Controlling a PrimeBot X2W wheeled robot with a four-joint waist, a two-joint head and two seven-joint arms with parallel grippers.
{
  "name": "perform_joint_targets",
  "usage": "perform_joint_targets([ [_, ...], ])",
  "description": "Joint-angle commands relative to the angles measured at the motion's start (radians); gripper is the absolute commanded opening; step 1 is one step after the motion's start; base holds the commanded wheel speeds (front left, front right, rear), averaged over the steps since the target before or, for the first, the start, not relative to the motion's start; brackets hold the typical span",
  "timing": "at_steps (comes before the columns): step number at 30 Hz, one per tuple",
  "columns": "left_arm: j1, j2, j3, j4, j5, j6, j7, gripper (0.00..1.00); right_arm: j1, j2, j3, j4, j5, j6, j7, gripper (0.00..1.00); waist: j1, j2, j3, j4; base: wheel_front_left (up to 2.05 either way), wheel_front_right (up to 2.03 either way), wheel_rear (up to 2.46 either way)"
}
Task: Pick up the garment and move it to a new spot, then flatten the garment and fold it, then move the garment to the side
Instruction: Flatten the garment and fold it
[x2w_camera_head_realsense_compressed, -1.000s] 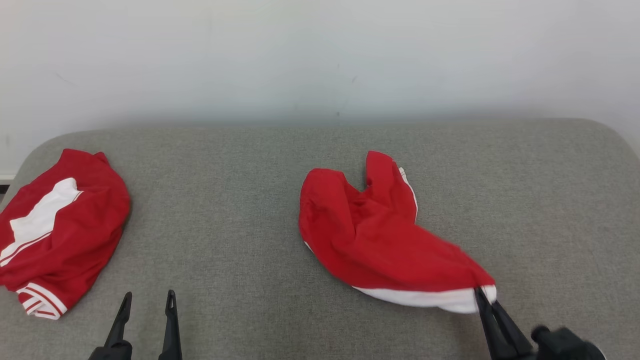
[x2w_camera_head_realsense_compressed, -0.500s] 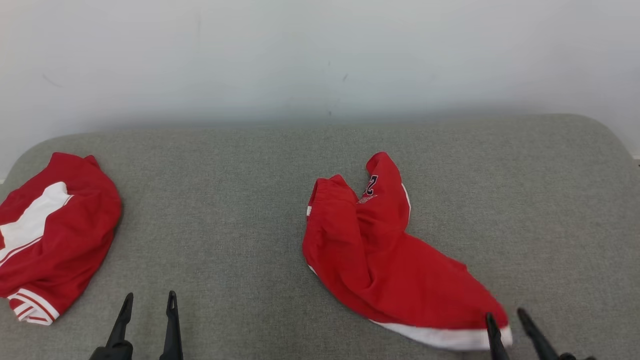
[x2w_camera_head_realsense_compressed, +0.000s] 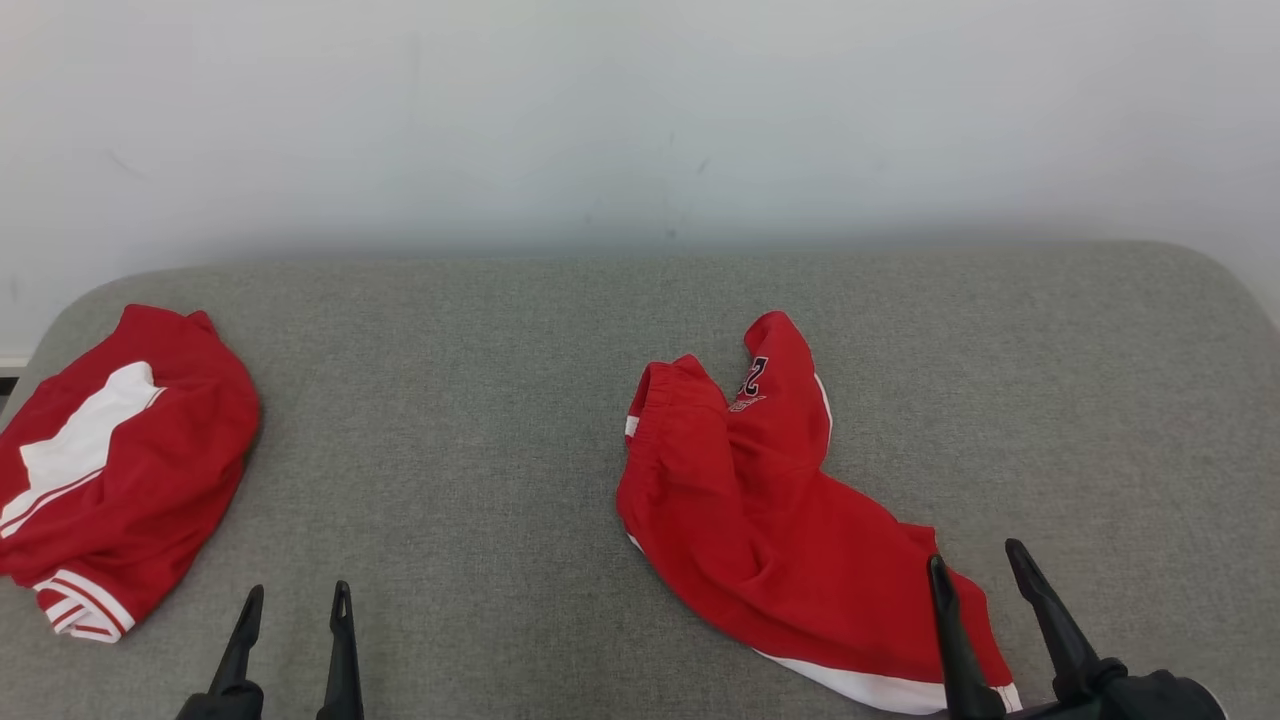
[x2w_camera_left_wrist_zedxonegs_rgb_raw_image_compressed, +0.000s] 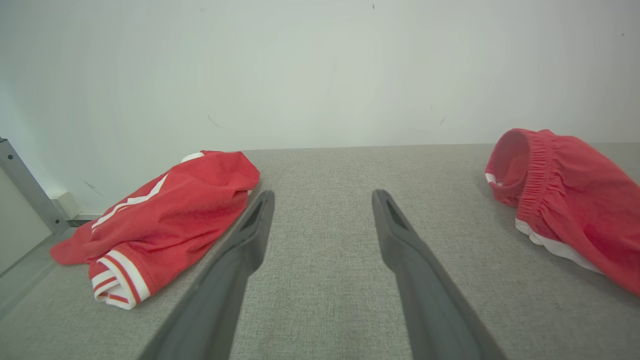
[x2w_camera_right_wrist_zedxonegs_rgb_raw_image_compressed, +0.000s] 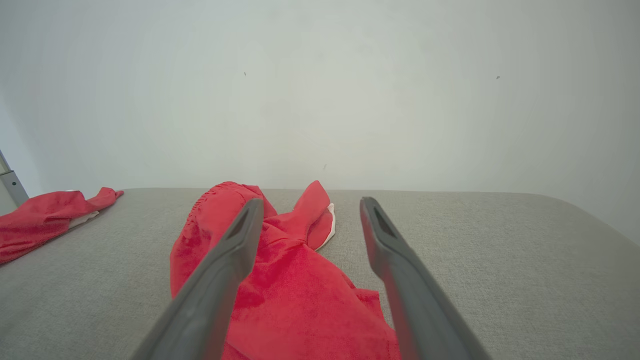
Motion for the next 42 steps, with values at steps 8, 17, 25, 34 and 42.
perform_joint_targets([
  [8,-0.042,0.017,-0.01,0.001,0.012,-0.017,-0.003,1.0,-0.007,0.04,0.024,0.02,0.002,-0.002,-0.003,1.0,0.0,0.0,0.024,-0.006,0.0,0.0,0.0],
  [17,-0.235,0.074,-0.148,0.12,-0.014,-0.064,0.004,1.0,-0.068,0.061,0.051,0.056,0.009,-0.002,-0.003,1.0,0.0,0.0,0.09,-0.096,0.0,0.0,0.0],
  [25,-0.424,0.117,-0.352,0.292,-0.122,-0.067,0.026,1.0,-0.116,0.07,0.044,0.067,0.014,-0.002,-0.003,1.0,0.0,0.0,0.17,-0.194,0.0,0.0,0.0],
  [34,-0.512,0.145,-0.487,0.433,-0.222,-0.066,0.022,1.0,-0.138,0.077,0.052,0.075,0.019,-0.002,-0.003,1.0,0.0,0.0,0.197,-0.238,0.0,0.0,0.0],
  [42,-0.553,0.138,-0.602,0.528,-0.334,-0.066,0.006,0.0,-0.13,0.072,0.048,0.078,0.009,-0.002,-0.003,1.0,0.0,0.0,0.172,-0.245,0.0,0.0,0.0],
])
